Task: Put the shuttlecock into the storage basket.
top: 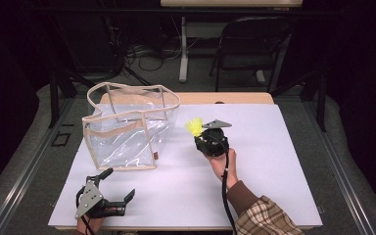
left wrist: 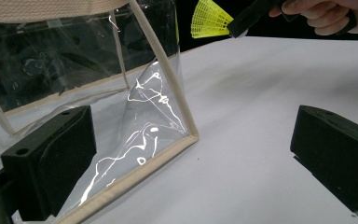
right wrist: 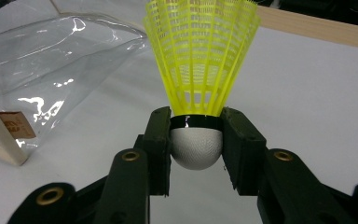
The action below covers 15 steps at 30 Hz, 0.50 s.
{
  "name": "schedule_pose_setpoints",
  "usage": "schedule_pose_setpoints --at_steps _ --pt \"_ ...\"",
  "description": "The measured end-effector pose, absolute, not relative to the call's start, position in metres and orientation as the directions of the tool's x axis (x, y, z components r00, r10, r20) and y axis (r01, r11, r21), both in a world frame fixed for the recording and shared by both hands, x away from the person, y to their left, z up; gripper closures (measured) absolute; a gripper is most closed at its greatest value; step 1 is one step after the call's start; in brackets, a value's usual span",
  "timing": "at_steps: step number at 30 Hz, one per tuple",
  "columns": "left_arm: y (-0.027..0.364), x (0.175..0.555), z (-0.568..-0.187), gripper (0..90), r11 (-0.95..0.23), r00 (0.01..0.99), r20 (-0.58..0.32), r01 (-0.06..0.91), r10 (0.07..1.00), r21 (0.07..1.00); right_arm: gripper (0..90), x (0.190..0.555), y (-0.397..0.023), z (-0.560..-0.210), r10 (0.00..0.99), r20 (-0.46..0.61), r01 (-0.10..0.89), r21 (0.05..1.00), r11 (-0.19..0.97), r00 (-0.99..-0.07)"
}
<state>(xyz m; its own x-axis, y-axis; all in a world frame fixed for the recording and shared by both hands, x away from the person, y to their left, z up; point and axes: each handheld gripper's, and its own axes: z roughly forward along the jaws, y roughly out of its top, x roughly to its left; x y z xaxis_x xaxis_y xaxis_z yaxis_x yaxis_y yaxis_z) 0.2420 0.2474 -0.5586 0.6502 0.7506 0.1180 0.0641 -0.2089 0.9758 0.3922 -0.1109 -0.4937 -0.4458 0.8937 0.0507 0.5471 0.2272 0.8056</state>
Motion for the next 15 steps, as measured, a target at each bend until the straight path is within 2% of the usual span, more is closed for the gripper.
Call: schedule_pose_setpoints --at_steps 15 --pt "0.247 0.242 -0.559 0.2 -0.208 0.65 0.118 0.063 0.751 0.976 65.3 0.399 -0.112 -0.475 0.893 0.027 0.527 0.815 0.24 -0.449"
